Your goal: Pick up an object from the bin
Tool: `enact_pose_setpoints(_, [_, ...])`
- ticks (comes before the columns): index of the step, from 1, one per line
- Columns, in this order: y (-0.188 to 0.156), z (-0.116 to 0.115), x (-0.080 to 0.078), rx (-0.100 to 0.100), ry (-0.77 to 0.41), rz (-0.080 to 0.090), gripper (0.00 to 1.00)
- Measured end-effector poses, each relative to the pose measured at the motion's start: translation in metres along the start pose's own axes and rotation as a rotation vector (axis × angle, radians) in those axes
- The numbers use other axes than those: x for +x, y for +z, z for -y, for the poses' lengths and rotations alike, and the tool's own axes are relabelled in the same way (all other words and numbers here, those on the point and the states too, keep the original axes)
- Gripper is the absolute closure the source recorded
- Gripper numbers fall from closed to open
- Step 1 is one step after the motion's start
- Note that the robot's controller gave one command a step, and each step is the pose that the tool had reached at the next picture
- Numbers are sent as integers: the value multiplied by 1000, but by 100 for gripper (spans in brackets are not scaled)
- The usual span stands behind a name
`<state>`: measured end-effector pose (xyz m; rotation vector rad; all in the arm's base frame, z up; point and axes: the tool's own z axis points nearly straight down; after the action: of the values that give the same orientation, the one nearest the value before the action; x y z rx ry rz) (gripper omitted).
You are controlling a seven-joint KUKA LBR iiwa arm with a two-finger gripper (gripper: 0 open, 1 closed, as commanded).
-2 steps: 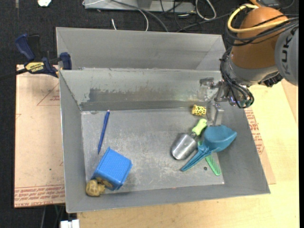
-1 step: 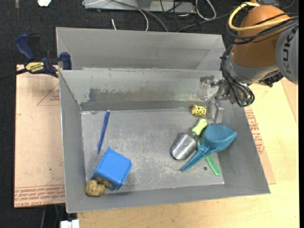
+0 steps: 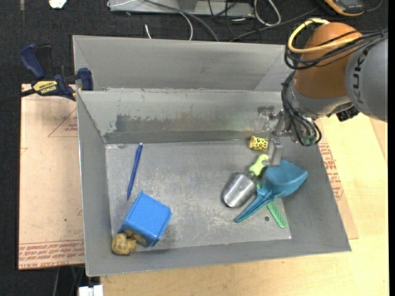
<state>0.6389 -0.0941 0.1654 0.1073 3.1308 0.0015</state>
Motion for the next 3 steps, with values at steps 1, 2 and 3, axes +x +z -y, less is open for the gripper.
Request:
enact_pose_setpoints(1, [65, 2, 18, 0, -1, 2, 0])
enact_pose_setpoints(2, [82, 19, 24, -1, 213, 3, 0])
enact_pose_setpoints(3, [89, 15, 25, 0, 155, 1, 0])
